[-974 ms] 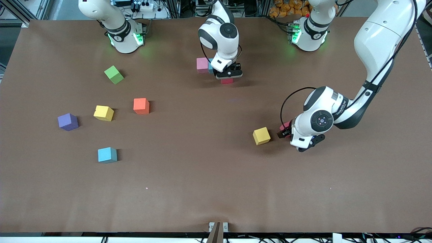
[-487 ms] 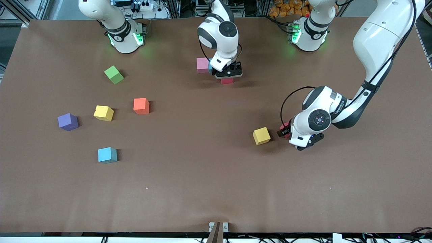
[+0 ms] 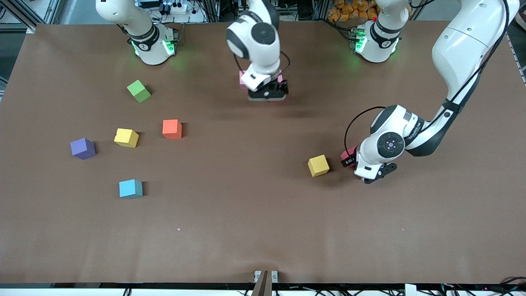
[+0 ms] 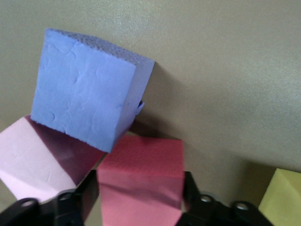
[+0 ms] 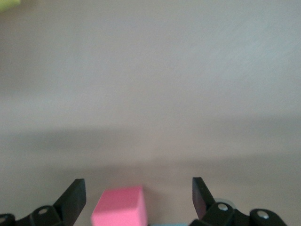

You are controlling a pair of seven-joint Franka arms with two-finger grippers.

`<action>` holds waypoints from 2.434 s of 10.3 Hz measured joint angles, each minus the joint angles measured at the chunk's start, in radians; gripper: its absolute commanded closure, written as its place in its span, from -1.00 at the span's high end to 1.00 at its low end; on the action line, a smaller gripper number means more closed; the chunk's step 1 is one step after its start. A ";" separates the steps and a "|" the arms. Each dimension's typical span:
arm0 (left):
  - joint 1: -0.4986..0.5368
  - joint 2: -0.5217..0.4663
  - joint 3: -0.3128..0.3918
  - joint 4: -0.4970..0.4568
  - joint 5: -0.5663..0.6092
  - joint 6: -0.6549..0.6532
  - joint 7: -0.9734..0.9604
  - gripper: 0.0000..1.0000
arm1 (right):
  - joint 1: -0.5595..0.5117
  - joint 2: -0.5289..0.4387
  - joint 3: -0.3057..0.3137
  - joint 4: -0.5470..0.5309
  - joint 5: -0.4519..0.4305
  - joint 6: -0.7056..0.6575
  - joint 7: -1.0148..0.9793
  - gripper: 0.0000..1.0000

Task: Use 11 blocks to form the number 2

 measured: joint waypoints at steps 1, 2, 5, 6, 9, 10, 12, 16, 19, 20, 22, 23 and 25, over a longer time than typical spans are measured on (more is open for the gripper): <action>0.004 0.000 -0.003 0.002 0.000 0.003 0.001 -0.37 | -0.005 0.000 -0.081 -0.001 0.000 -0.031 -0.027 1.00; 0.005 0.000 -0.003 0.004 0.000 0.010 0.001 -0.35 | -0.019 0.001 -0.155 -0.003 0.000 -0.057 -0.059 1.00; 0.011 -0.019 -0.040 0.019 -0.051 -0.022 -0.001 -0.34 | -0.243 0.003 -0.227 -0.008 0.000 -0.110 -0.297 1.00; 0.014 -0.039 -0.065 0.022 -0.087 -0.064 0.000 -0.36 | -0.333 0.005 -0.228 -0.009 -0.001 -0.120 -0.403 1.00; 0.011 -0.082 -0.191 0.014 -0.168 -0.134 -0.032 -0.37 | -0.593 0.012 -0.226 -0.012 0.000 -0.124 -0.757 1.00; -0.009 -0.082 -0.239 0.006 -0.172 -0.141 -0.056 -0.37 | -0.641 0.017 -0.225 -0.012 -0.001 -0.123 -0.849 1.00; -0.140 -0.085 -0.272 0.001 -0.171 -0.149 -0.089 -0.34 | -0.700 0.046 -0.221 0.002 -0.001 -0.108 -1.010 1.00; -0.354 -0.090 -0.270 0.004 -0.106 -0.134 -0.131 -0.34 | -0.896 0.144 -0.085 0.090 0.002 0.011 -1.274 1.00; -0.372 -0.079 -0.264 -0.010 -0.106 -0.091 -0.134 -0.36 | -0.993 0.164 0.030 0.096 0.002 0.076 -1.287 1.00; -0.369 -0.076 -0.259 -0.016 -0.106 -0.078 -0.160 -0.36 | -1.007 0.164 0.059 0.097 0.011 0.088 -1.287 1.00; -0.365 -0.074 -0.254 -0.036 -0.098 -0.037 -0.224 -0.36 | -1.016 0.168 0.091 0.097 0.067 0.105 -1.287 1.00; -0.366 -0.071 -0.253 -0.043 -0.078 -0.030 -0.235 -0.36 | -1.017 0.176 0.093 0.097 0.078 0.117 -1.287 1.00; -0.372 -0.063 -0.253 -0.049 -0.032 -0.025 -0.243 -0.36 | -1.026 0.205 0.095 0.097 0.080 0.155 -1.294 1.00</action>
